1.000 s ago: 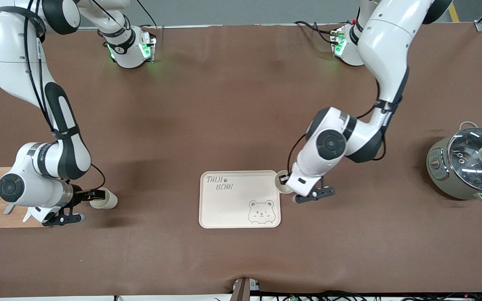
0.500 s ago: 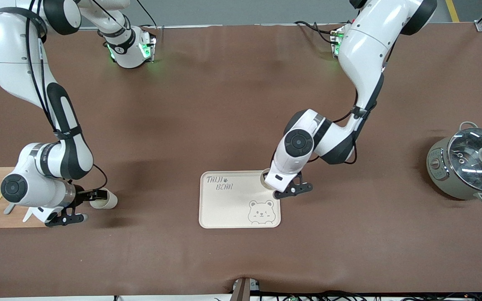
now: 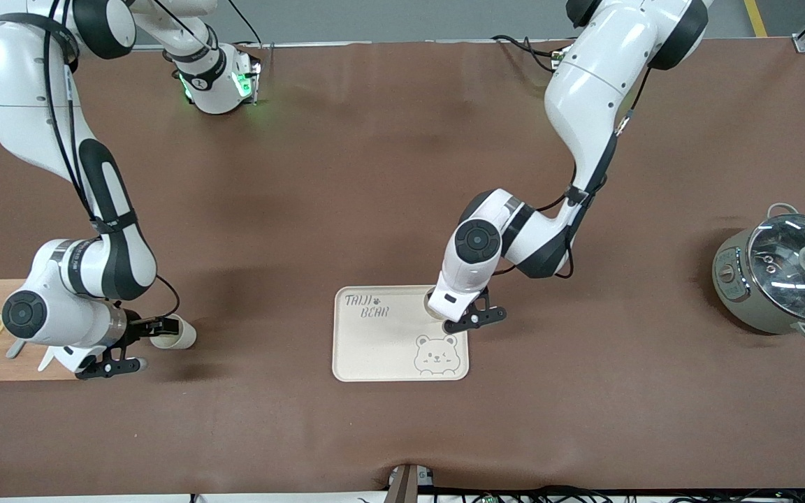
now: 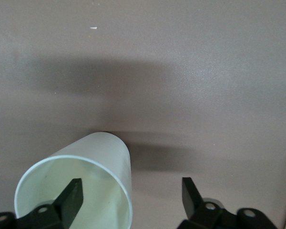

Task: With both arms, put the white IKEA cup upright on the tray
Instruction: 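Carry the white cup with the left gripper onto the tray and lower it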

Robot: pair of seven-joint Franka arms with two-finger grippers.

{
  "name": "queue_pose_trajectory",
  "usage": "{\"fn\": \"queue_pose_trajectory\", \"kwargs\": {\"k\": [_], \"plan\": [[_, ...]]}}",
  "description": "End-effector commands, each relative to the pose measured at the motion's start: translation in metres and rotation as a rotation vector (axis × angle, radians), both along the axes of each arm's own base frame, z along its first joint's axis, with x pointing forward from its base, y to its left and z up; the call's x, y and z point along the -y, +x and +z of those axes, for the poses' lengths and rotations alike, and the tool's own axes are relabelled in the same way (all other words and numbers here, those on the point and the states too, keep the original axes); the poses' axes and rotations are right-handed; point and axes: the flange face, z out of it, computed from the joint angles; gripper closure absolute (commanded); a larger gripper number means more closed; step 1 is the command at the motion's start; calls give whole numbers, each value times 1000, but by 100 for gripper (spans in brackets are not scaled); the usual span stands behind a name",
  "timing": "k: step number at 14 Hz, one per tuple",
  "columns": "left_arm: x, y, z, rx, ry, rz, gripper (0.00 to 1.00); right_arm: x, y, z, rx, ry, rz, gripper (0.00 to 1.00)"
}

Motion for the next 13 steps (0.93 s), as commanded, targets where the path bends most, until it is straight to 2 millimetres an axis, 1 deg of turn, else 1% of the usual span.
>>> {"fn": "queue_pose_trajectory", "kwargs": {"k": [1,2,3,4,5,6,8,9,11,13], "plan": [[1,7,-3,30,7,15,100,-1,3,-4,14,9,2,33],[0,8,-4,29,8,14,100,0,3,-4,14,8,0,42],[-2,8,-5,29,12,11,33,-1,3,-4,14,8,3,51],[-3,10,-4,45,28,7,0,-1,3,-4,14,8,1,57],[-1,11,6,62,27,16,0,-1,3,-4,16,7,1,66],[-3,14,18,72,19,44,0,-1,3,-4,16,7,1,76],[-7,17,29,80,15,61,0,-1,3,-3,17,8,0,97],[-9,19,32,82,14,64,0,-1,3,-3,17,9,0,100],[-10,19,46,78,19,66,0,-1,4,-2,20,8,-3,100],[-25,23,64,54,40,83,0,-1,5,-1,21,22,-17,100]]}}
